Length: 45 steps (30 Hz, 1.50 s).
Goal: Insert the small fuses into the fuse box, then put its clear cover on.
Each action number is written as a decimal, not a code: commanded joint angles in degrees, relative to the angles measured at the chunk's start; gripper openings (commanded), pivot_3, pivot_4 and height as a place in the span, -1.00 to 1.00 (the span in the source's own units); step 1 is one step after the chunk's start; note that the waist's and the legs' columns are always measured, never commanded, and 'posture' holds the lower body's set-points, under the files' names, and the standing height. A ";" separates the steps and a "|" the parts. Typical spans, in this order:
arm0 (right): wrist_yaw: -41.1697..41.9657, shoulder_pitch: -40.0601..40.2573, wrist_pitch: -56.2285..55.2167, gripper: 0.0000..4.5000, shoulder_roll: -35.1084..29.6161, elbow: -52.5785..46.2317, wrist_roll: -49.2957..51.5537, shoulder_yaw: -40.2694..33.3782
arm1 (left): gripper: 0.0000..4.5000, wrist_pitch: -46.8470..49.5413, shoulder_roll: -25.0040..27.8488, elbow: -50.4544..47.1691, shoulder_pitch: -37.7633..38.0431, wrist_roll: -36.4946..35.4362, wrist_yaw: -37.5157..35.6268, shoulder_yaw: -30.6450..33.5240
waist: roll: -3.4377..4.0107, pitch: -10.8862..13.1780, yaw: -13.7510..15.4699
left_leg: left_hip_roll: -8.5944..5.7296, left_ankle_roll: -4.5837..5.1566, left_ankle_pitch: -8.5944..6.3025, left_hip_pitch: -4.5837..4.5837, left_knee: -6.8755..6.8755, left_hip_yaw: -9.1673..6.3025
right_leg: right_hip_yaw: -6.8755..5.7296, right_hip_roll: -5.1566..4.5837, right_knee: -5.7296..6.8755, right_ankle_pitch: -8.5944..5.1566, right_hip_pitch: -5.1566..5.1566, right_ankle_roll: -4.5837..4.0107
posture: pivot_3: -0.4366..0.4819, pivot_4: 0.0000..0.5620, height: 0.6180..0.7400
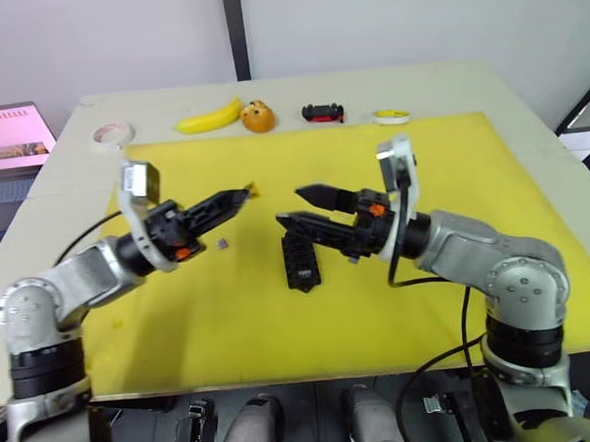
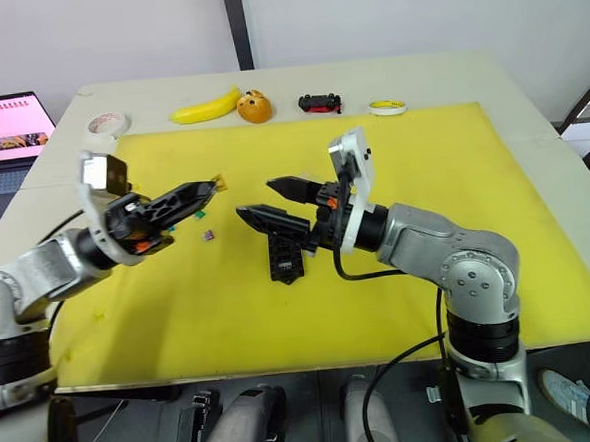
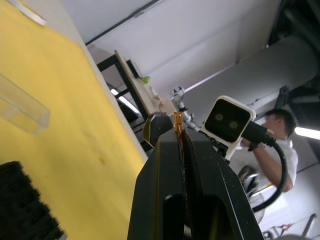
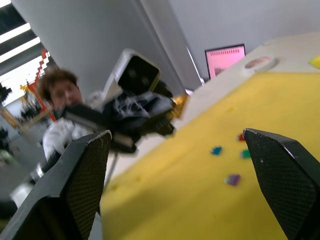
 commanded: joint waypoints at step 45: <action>-18.56 1.22 -9.02 -0.32 -5.75 -0.13 20.66 6.75 | -1.00 -3.34 0.53 0.16 6.09 5.23 -13.05 -3.20 | 0.02 0.00 -0.17 | 0.01 0.29 -0.14 0.01 0.00 0.04 | -0.09 0.19 -0.01 -0.01 0.01 -0.01 | -0.05 -0.47 1.00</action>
